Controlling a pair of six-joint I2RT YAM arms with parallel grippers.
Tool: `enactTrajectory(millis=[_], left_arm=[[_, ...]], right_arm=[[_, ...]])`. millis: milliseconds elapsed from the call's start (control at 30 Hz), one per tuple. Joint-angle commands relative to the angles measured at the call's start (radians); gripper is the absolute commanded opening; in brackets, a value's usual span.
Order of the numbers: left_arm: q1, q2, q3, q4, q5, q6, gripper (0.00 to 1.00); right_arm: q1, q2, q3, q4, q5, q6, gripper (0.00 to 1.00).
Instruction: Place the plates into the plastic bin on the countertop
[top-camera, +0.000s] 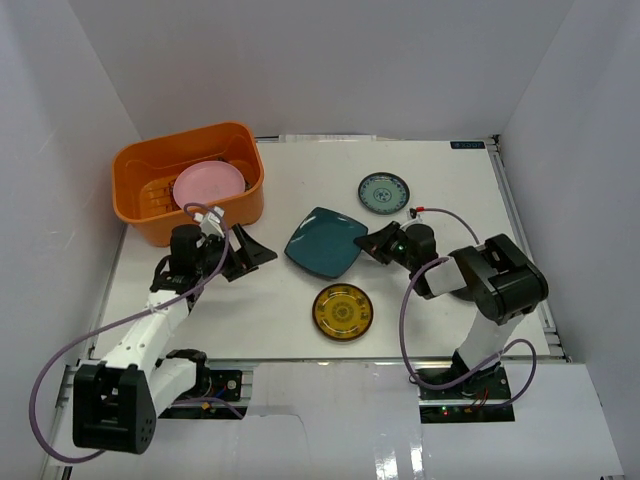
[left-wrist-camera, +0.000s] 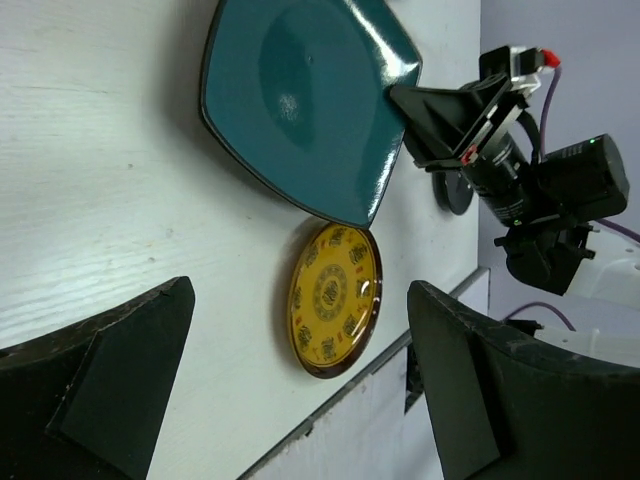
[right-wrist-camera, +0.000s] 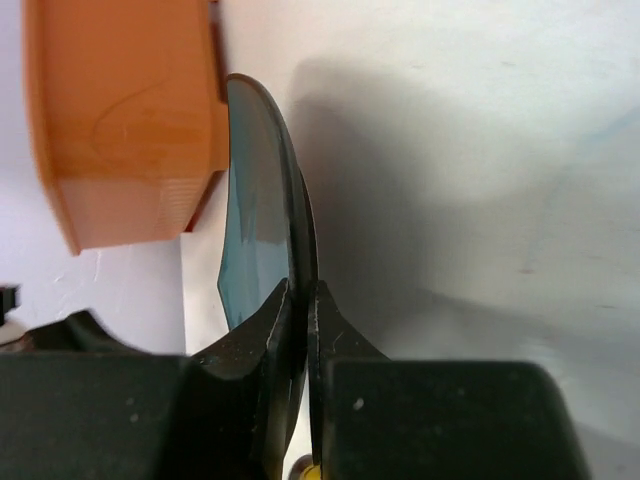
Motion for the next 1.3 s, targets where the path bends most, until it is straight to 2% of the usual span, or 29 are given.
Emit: enactTrajectory(millis=[0,233,367,467,500,600,633,700,733,767,800,867,900,967,1000,1033,1067,1100,1200,1267], left_arm=[[-0.049,0.070,0.002,0.164,0.078,-0.049,0.98],[-0.133,0.267,0.056,0.311,0.009,-0.111,0.98],[-0.139,0.341,0.036,0.507,0.029,-0.204,0.95],[-0.162,0.373,0.006,0.648,0.060,-0.283,0.75],[-0.169,0.384,0.009,0.659,0.067,-0.287,0.61],[-0.187,0.389,0.010,0.653,0.058,-0.290,0.36],[-0.189,0.383,0.004,0.656,0.054,-0.295,0.20],[-0.189,0.378,0.006,0.653,0.061,-0.293,0.12],[-0.189,0.369,0.009,0.637,0.069,-0.289,0.03],[-0.189,0.360,0.012,0.629,0.069,-0.284,0.00],[-0.189,0.351,0.012,0.621,0.066,-0.286,0.00],[-0.189,0.312,0.018,0.601,0.055,-0.290,0.00],[-0.187,0.297,0.044,0.585,0.052,-0.292,0.00],[-0.186,0.245,0.078,0.526,0.032,-0.290,0.00],[-0.184,0.226,0.119,0.509,0.023,-0.290,0.00],[-0.175,0.213,0.145,0.473,0.017,-0.290,0.00],[-0.166,0.199,0.176,0.451,0.011,-0.286,0.00],[-0.153,0.185,0.249,0.430,0.012,-0.277,0.00],[-0.065,0.173,0.369,0.338,0.021,-0.260,0.00],[0.033,0.176,0.478,0.267,0.020,-0.255,0.00]], right_arm=[[-0.003,-0.153,0.024,0.080,-0.071,-0.007,0.08],[0.002,-0.266,-0.019,0.081,-0.169,0.016,0.08],[0.016,-0.342,-0.039,0.050,-0.190,0.010,0.08],[0.020,-0.371,-0.044,0.014,-0.200,-0.005,0.08],[0.024,-0.384,-0.045,0.004,-0.208,-0.008,0.08],[0.027,-0.393,-0.054,0.009,-0.225,-0.007,0.08],[0.027,-0.395,-0.060,0.015,-0.228,-0.005,0.08],[0.027,-0.402,-0.065,0.015,-0.226,-0.007,0.08],[0.028,-0.404,-0.068,0.011,-0.228,-0.008,0.08],[0.028,-0.404,-0.068,0.008,-0.240,-0.010,0.08],[0.027,-0.401,-0.068,0.006,-0.248,-0.010,0.11],[0.027,-0.408,-0.067,0.000,-0.266,-0.026,0.25],[0.027,-0.414,-0.067,-0.008,-0.283,-0.039,0.52],[0.027,-0.450,-0.067,-0.067,-0.303,-0.084,0.73],[0.025,-0.468,-0.073,-0.087,-0.320,-0.103,0.88],[0.022,-0.488,-0.077,-0.109,-0.324,-0.121,0.94],[0.016,-0.538,-0.085,-0.164,-0.328,-0.143,0.98],[0.013,-0.569,-0.099,-0.202,-0.331,-0.193,0.93],[0.004,-0.695,-0.134,-0.357,-0.338,-0.308,0.91],[0.004,-0.795,-0.154,-0.435,-0.337,-0.355,0.91]])
